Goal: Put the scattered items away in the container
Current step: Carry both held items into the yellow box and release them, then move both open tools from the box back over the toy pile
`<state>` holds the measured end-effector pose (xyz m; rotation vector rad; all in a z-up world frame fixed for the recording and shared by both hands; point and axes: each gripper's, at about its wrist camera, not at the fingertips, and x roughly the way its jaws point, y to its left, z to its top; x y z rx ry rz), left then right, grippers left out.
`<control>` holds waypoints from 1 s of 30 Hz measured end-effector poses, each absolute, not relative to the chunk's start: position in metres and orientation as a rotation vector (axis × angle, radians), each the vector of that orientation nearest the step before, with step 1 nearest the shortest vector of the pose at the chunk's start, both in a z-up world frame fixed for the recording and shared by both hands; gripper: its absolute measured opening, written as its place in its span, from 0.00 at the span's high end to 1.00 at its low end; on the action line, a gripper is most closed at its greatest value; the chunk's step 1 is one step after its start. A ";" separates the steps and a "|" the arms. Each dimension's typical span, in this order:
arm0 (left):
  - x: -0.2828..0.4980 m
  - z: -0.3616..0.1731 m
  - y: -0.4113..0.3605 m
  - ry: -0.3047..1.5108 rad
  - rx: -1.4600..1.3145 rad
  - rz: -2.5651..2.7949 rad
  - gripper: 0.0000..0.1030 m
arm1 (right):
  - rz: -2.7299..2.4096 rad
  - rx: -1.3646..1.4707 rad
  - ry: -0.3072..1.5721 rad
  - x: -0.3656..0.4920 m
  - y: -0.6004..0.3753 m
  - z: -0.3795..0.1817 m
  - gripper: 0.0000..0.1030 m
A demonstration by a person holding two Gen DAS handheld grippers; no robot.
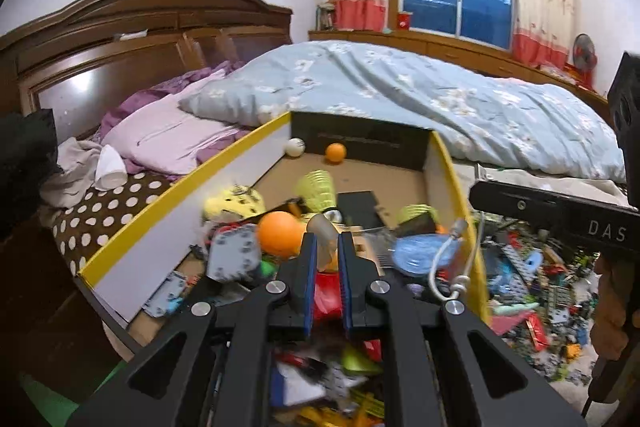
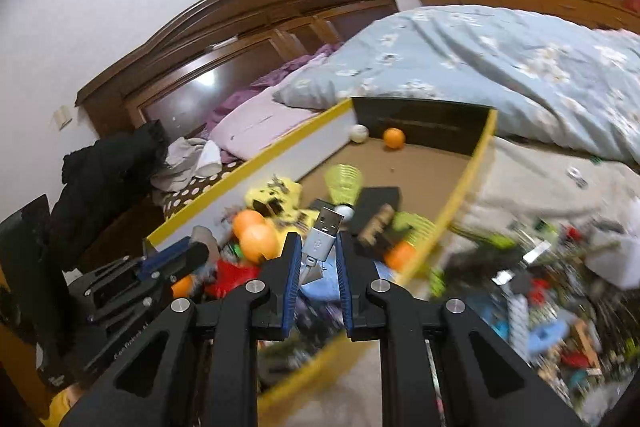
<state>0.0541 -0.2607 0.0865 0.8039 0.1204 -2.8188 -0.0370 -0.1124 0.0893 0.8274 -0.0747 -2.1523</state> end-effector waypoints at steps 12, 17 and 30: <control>0.054 0.086 -0.270 0.138 0.802 -2.750 0.39 | -2.163 0.840 -0.013 -0.032 -0.124 0.090 0.70; 0.057 0.093 -0.248 0.117 0.804 -2.767 0.35 | -2.184 0.836 -0.022 -0.017 -0.098 0.094 0.70; 0.070 0.108 -0.168 0.118 0.817 -2.860 0.26 | -2.360 0.838 -0.045 0.026 0.005 0.105 0.70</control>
